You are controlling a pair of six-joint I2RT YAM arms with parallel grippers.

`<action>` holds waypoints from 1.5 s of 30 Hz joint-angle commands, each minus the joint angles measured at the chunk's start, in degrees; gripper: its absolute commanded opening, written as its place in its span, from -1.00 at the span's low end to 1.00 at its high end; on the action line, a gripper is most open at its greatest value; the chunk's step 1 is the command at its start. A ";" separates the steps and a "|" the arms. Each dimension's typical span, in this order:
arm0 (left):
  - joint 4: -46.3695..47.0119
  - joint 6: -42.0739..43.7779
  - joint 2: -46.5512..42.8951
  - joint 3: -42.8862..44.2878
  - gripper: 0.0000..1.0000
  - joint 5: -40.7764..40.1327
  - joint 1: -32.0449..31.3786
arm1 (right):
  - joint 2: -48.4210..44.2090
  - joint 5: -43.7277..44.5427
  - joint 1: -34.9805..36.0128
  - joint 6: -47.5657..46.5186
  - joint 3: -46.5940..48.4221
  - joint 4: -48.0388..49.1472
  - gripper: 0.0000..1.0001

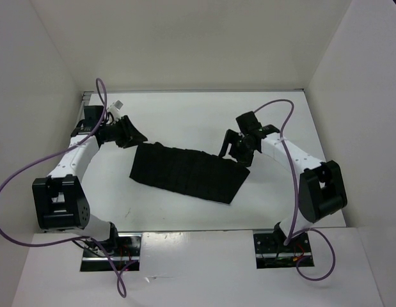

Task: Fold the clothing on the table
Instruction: Fold the skirt

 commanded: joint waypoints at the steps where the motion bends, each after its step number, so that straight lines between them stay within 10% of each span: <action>1: 3.71 3.05 1.20 0.24 -0.18 4.76 0.15 | -3.15 4.63 -1.10 5.24 -4.08 -3.16 0.70; 19: 2.65 3.57 2.44 -0.29 -0.18 6.96 0.15 | 3.16 1.65 -1.10 14.04 -14.56 4.13 0.70; 22: 2.65 3.57 2.44 -0.29 -0.18 6.96 0.15 | 5.88 1.03 -1.10 14.04 -15.09 6.50 0.52; 30: 2.65 3.57 3.49 -0.82 -0.18 7.49 -0.37 | 12.48 -0.73 -1.80 11.23 -8.77 12.92 -0.94; 45: -4.98 14.03 19.12 10.25 -0.27 14.70 -19.52 | 18.46 2.09 -8.48 4.20 9.18 8.79 -1.00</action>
